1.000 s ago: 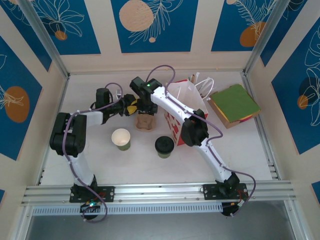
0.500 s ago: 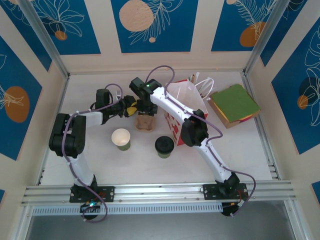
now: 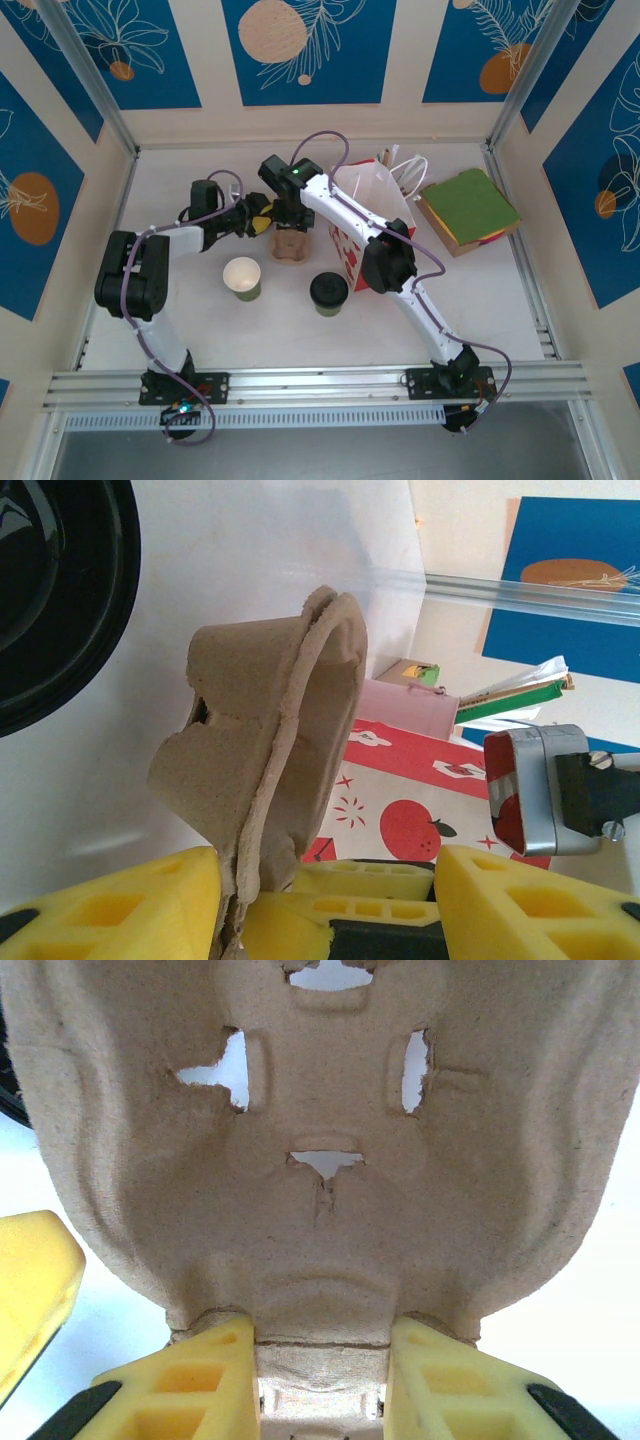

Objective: Pack the takeout coffee

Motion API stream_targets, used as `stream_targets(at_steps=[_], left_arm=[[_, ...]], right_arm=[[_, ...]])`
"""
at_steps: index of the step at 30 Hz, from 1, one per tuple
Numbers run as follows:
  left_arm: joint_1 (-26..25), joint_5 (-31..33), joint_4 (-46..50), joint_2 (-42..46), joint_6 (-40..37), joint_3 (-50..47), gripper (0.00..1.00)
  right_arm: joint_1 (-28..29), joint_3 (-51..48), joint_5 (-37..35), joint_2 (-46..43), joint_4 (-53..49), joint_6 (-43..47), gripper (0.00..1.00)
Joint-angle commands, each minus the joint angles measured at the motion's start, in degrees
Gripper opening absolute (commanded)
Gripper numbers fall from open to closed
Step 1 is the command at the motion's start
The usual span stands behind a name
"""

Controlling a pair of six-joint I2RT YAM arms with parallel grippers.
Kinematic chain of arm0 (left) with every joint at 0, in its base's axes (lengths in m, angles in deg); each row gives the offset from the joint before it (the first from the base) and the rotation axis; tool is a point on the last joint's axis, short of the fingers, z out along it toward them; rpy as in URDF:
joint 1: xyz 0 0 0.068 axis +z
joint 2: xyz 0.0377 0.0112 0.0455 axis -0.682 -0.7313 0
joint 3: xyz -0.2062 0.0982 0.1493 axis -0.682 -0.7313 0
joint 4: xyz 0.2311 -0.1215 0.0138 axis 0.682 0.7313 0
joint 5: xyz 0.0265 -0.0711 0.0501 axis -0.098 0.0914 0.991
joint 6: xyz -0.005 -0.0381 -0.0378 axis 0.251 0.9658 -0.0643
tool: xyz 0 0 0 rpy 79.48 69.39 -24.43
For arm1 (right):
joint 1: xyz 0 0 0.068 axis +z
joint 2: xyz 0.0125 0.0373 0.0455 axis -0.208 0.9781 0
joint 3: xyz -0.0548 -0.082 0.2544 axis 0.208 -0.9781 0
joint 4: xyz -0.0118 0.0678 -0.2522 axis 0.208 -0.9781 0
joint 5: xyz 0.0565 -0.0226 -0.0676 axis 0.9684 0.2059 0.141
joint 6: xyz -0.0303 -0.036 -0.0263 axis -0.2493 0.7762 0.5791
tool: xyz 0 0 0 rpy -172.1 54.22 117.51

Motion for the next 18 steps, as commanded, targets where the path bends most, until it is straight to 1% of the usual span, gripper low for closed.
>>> stream_targets(at_steps=[1, 6, 12, 18], left_arm=[[0.0, -0.7, 0.9, -0.5, -1.7, 1.2, 0.58], [-0.3, -1.3, 0.4, -0.7, -1.8, 1.2, 0.57], [-0.6, -3.0, -5.1, -1.1, 0.6, 0.8, 0.56], [-0.8, -3.4, -4.4, -1.8, 0.2, 1.3, 0.56]], right_arm=[[0.5, -0.6, -0.6, -2.6, -0.1, 0.8, 0.3], [0.5, -0.8, -0.3, -2.6, 0.2, 0.9, 0.3], [0.4, -1.0, -0.1, -2.5, 0.3, 0.9, 0.3], [0.4, -0.9, -0.1, -2.5, 0.4, 1.0, 0.3]])
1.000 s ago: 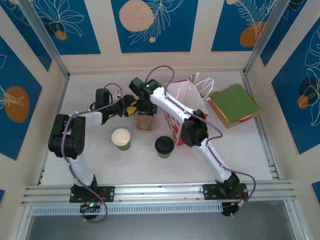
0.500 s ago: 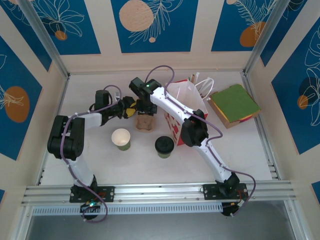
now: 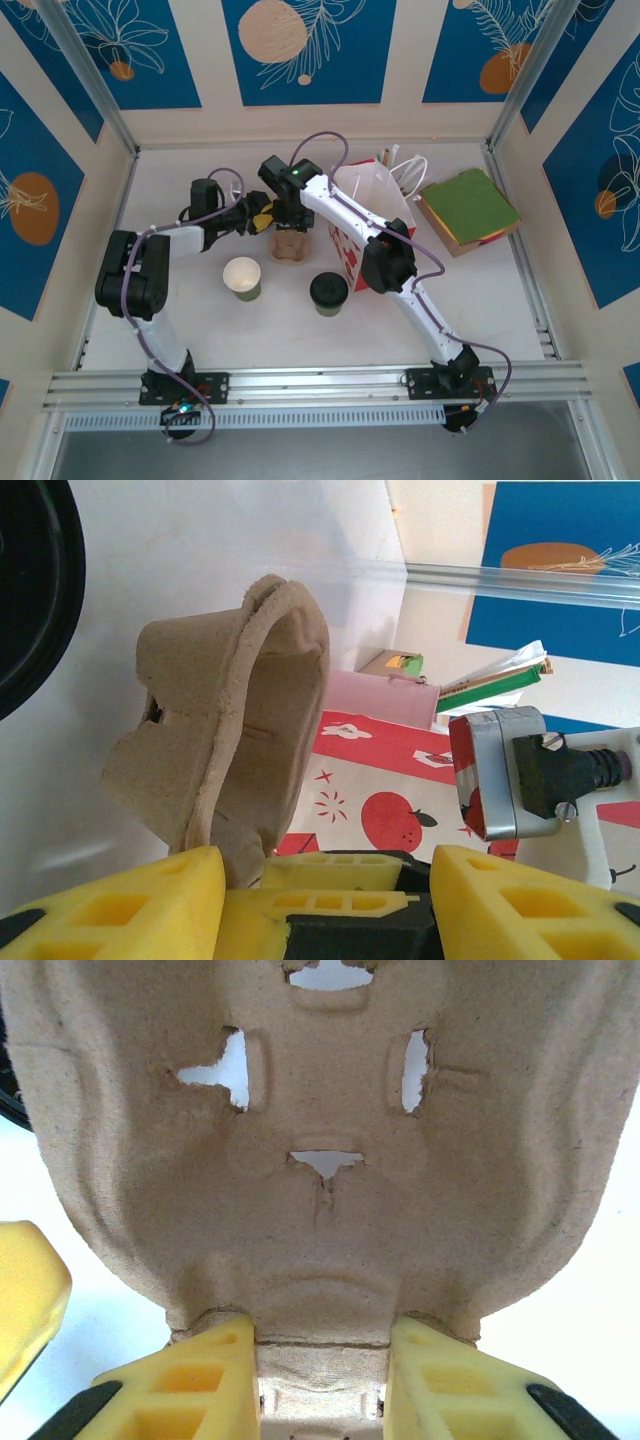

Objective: Pack the takeout coffee

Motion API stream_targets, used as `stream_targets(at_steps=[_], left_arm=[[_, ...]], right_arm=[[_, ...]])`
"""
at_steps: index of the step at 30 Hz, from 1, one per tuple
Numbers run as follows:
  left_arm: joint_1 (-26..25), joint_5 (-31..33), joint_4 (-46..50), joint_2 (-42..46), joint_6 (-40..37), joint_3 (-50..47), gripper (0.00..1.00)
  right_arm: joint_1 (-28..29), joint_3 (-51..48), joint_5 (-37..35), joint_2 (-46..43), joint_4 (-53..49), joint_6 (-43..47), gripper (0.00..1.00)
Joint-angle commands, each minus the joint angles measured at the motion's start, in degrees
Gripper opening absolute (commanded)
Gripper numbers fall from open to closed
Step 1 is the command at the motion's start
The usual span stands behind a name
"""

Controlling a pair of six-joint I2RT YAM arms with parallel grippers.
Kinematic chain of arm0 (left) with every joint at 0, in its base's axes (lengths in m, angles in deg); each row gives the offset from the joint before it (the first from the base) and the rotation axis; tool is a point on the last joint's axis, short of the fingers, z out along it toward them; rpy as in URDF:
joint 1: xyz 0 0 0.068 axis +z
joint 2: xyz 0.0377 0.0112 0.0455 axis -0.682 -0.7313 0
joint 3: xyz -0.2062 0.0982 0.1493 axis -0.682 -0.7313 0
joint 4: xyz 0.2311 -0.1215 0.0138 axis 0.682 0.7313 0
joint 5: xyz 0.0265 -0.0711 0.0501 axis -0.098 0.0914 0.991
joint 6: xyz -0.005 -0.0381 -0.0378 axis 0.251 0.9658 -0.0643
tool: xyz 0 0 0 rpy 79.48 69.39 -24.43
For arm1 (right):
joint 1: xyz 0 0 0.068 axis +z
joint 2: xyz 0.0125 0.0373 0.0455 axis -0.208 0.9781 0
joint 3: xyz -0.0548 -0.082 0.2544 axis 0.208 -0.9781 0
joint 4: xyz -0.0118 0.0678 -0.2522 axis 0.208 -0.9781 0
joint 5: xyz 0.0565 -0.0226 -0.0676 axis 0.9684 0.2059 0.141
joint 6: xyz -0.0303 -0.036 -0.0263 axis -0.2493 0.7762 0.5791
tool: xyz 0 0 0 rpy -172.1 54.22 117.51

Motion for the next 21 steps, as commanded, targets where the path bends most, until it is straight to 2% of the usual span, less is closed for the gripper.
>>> stream_targets(at_steps=[1, 7, 13, 21], left_arm=[[-0.7, -1.7, -1.2, -1.6, -0.1, 1.1, 0.56], [-0.6, -0.1, -0.8, -0.6, -0.3, 0.4, 0.56], [-0.3, 3.2, 3.6, 1.2, -2.8, 0.2, 0.56], [-0.4, 1.8, 2.4, -0.2, -2.0, 0.8, 0.56]], right_arm=[[0.5, -0.3, 0.0, -2.5, -0.3, 0.6, 0.3], [0.4, -0.4, -0.4, -2.5, -0.7, 0.3, 0.3], [0.4, -0.5, -0.6, -2.6, -0.9, 0.3, 0.3], [0.6, -0.5, -0.2, -2.6, -0.6, 0.7, 0.29]])
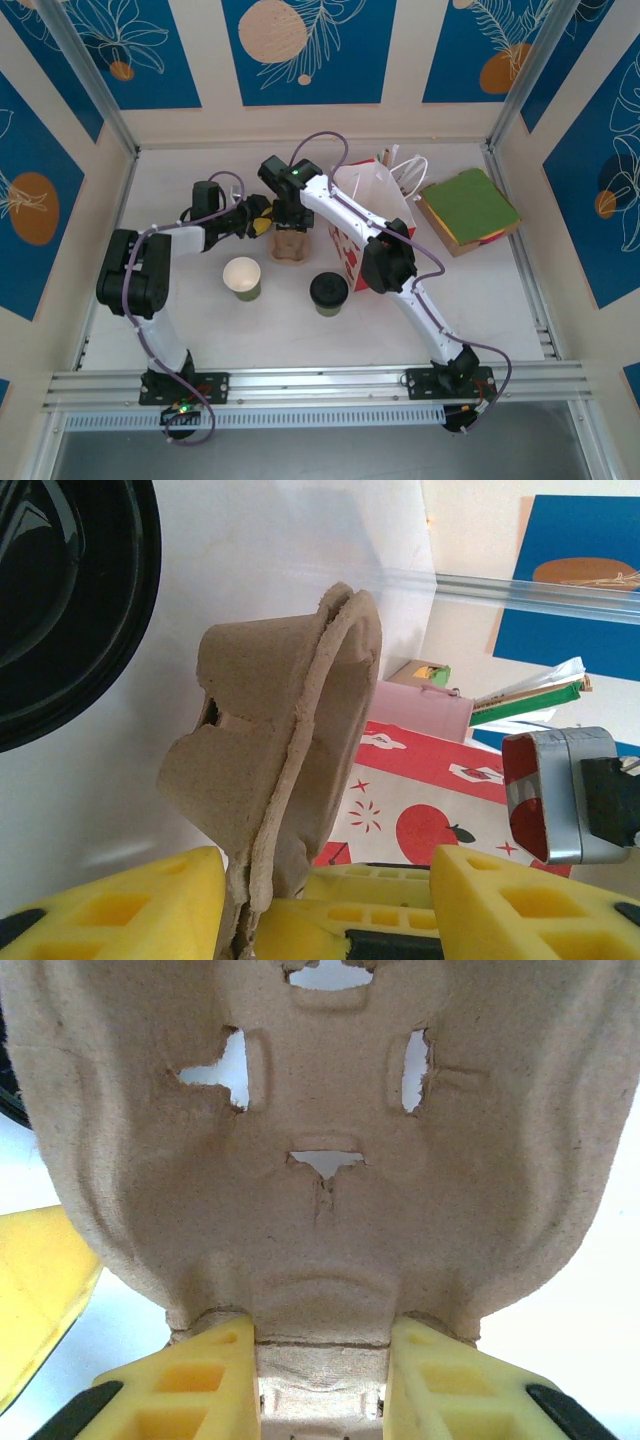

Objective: Pack the takeout coffee

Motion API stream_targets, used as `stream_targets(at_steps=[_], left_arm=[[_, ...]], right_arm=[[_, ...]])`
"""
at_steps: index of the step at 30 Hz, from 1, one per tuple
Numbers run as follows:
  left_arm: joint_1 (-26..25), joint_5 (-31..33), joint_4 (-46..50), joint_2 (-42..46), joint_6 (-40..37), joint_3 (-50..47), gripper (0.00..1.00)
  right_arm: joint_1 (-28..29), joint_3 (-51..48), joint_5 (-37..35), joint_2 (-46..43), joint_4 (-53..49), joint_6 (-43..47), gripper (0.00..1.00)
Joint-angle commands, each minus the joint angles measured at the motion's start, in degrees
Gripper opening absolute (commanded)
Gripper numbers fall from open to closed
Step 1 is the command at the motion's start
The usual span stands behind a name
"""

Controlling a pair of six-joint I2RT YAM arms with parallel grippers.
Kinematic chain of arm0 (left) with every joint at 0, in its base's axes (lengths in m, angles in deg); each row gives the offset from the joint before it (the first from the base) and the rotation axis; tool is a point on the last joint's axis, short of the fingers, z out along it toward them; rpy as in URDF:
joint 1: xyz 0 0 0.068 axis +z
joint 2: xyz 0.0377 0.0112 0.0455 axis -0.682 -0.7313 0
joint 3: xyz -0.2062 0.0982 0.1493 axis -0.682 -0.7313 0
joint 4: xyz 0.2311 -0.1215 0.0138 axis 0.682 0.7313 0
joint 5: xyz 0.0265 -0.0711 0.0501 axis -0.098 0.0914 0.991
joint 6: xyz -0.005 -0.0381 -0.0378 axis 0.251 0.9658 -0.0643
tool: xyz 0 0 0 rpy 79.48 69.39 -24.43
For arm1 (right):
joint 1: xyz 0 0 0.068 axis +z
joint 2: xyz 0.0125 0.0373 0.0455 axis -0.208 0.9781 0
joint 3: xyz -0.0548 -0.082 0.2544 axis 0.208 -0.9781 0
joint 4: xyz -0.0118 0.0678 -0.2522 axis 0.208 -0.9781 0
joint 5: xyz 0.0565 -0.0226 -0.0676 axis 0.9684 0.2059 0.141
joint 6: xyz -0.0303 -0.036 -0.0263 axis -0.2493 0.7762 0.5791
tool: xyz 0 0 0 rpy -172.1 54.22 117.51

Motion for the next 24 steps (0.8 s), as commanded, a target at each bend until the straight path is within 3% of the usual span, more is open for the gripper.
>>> stream_targets(at_steps=[1, 14, 24], left_arm=[[-0.3, -1.0, -1.2, 0.2, -0.5, 0.9, 0.56], [-0.8, -3.2, -4.2, -1.4, 1.0, 1.4, 0.55], [-0.7, -1.0, -2.0, 0.0, -0.4, 0.7, 0.55]], right_arm=[[0.6, -0.5, -0.2, -2.6, -0.6, 0.7, 0.29], [0.6, -0.5, 0.2, -2.5, -0.2, 1.0, 0.29], [0.4, -1.0, 0.0, -2.7, -0.7, 0.5, 0.29]])
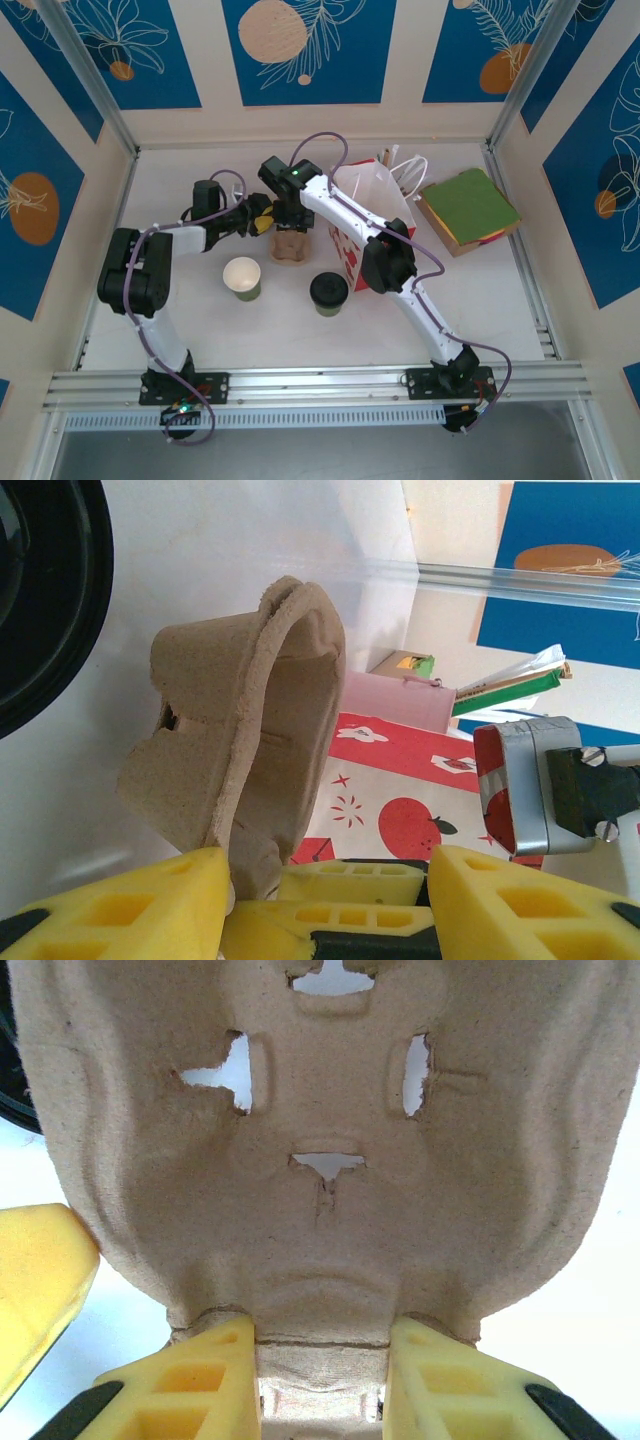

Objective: Pack the takeout coffee

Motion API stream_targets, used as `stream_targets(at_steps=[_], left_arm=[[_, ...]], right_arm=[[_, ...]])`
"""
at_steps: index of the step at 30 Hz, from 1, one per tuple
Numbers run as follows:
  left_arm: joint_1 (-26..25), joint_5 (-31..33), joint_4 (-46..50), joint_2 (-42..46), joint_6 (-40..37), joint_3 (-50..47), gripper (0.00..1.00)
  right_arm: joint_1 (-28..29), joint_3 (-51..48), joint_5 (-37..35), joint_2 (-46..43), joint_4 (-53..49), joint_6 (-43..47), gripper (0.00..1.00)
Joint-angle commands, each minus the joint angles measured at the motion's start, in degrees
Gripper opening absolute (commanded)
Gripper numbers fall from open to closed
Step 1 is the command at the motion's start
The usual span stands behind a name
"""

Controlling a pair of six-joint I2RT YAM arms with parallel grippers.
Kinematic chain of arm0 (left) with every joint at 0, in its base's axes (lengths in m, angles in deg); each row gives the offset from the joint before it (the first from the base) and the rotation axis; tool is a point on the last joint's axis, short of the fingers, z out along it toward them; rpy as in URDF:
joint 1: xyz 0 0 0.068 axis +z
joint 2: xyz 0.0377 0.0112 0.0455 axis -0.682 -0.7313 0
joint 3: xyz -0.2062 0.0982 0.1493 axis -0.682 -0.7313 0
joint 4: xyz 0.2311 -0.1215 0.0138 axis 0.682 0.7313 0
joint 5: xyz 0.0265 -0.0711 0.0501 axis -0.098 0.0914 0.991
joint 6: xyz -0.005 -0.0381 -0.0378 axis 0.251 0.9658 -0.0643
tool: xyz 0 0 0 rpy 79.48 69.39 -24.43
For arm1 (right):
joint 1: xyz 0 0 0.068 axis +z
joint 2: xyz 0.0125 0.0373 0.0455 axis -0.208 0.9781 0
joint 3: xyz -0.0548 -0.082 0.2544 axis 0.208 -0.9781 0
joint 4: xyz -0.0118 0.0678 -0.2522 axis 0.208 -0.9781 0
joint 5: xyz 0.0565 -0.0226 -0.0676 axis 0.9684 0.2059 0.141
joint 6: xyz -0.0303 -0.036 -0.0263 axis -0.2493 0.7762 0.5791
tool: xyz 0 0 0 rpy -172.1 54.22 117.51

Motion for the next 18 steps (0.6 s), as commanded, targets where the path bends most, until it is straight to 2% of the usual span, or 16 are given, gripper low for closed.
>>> stream_targets(at_steps=[1, 6, 18], left_arm=[[-0.4, 1.5, 1.8, 1.1, -2.0, 0.7, 0.55], [-0.1, 3.6, 4.5, 2.3, -3.6, 0.6, 0.55], [-0.1, 2.2, 2.6, 1.3, -2.3, 0.8, 0.55]], right_arm=[[0.4, -0.6, -0.2, -2.6, -0.6, 0.1, 0.29], [0.6, -0.6, -0.2, -2.8, -0.4, 0.4, 0.29], [0.6, -0.6, -0.2, -2.9, -0.3, 0.6, 0.29]])
